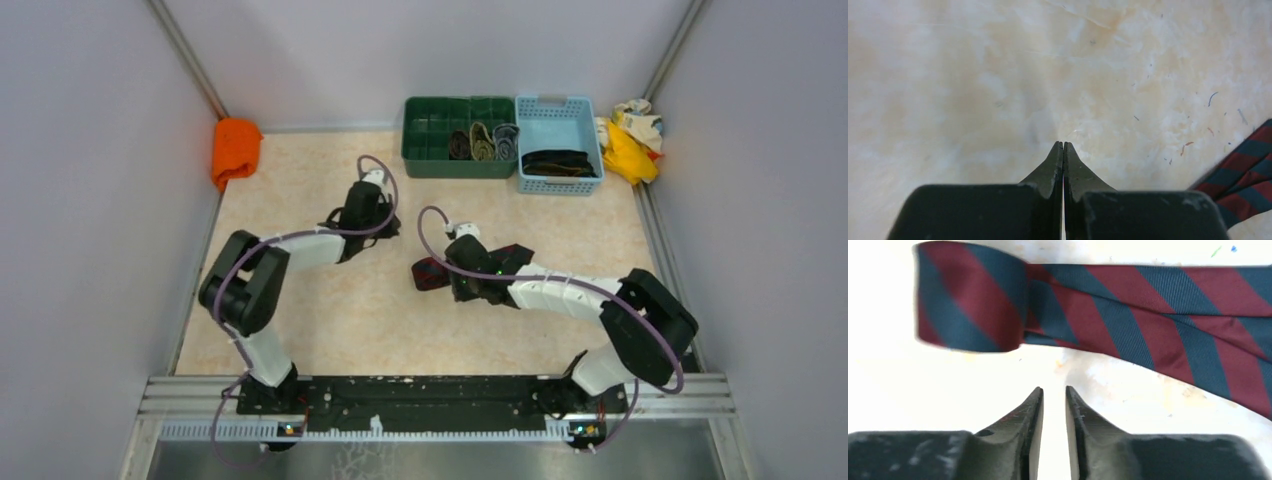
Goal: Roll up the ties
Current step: Roll the tie at the center of the board.
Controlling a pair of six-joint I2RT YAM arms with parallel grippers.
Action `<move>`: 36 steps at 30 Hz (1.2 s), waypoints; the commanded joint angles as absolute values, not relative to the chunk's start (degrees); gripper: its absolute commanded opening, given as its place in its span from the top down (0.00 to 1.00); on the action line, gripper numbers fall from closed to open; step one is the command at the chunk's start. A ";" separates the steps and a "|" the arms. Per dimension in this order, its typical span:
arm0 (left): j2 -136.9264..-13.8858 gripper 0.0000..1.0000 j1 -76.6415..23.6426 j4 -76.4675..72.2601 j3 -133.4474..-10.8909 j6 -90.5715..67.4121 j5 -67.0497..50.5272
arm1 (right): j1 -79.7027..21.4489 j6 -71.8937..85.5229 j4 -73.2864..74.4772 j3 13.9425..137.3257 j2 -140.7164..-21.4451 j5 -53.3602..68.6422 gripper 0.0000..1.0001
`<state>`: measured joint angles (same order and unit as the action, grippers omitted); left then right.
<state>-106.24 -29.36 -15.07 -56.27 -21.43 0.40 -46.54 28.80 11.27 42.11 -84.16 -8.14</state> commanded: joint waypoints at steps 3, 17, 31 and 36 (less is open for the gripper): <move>-86.08 1.00 -27.14 -10.41 -46.99 -30.03 14.88 | -55.47 26.04 23.25 53.41 -79.39 -25.81 0.69; -71.11 1.00 -22.14 -9.85 -38.06 -31.56 15.10 | -60.56 20.52 27.58 72.60 -97.93 -30.03 0.49; -71.75 1.00 -20.56 -10.96 -37.70 -31.24 12.04 | -59.85 22.62 29.79 74.48 -103.26 -31.12 0.41; -71.57 1.00 -20.39 -12.20 -37.47 -30.61 10.05 | -60.60 21.62 28.68 74.36 -100.00 -31.65 0.41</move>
